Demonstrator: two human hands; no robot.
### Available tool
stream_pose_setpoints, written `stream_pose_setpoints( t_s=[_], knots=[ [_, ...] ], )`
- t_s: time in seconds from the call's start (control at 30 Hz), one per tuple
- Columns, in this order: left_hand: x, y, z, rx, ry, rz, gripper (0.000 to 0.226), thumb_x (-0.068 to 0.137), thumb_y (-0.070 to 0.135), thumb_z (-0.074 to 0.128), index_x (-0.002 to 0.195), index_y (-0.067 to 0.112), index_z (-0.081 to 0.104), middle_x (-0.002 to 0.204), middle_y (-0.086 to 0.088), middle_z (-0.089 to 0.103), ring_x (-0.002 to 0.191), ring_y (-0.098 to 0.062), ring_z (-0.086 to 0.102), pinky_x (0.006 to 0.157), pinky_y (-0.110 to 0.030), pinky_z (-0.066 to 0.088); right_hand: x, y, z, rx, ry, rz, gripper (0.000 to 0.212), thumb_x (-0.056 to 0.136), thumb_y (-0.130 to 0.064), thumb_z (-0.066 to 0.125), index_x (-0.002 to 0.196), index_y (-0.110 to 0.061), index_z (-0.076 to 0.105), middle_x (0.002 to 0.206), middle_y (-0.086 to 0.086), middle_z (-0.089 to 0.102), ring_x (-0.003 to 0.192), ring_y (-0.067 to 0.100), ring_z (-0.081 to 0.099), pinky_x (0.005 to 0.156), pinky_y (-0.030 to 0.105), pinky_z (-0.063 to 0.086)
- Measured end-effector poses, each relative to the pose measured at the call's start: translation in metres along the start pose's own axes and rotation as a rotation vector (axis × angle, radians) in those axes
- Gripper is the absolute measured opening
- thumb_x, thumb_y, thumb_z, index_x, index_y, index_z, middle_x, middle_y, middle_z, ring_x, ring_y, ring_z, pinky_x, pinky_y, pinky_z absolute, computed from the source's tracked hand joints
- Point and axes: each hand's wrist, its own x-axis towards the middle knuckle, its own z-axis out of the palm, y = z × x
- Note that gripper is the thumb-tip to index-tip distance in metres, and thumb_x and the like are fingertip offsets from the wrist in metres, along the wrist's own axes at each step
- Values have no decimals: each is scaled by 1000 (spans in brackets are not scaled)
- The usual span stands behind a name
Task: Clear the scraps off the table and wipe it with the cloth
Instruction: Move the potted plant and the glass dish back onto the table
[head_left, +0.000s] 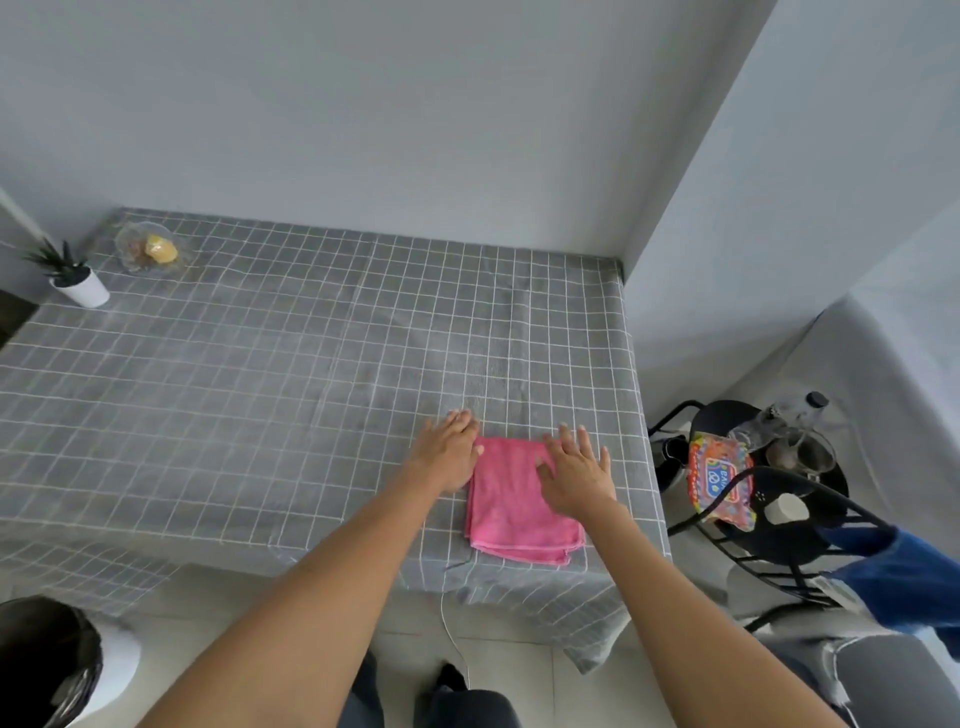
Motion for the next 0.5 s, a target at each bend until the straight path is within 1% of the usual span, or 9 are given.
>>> stream_pose_setpoints(
  t_s=[0.17,0.33,0.5],
  knots=[
    [-13,-28,-32,32,73,-41,57,103,34,25,151,7,11,160,-11,5,147,-25,4,119,-45,10,1,-33,-37,4,81,-31,54,103,-33,26,153,-21,11,161,6,-3,147,27,-10,117,53,-2],
    [-39,-75,-50,52,69,-126,58,103,36,23,152,8,7,160,-10,1,148,-24,2,119,-45,8,-1,-79,-54,-9,153,-78,54,103,-36,24,153,-20,12,161,7,-3,147,26,-9,117,50,-2],
    [-78,-133,-59,44,69,-179,58,104,35,23,152,8,7,160,-9,1,148,-24,2,119,-45,8,-4,-137,-50,-36,150,-95,53,103,-37,24,153,-20,12,161,7,-3,147,26,-9,117,51,-1]
  ],
)
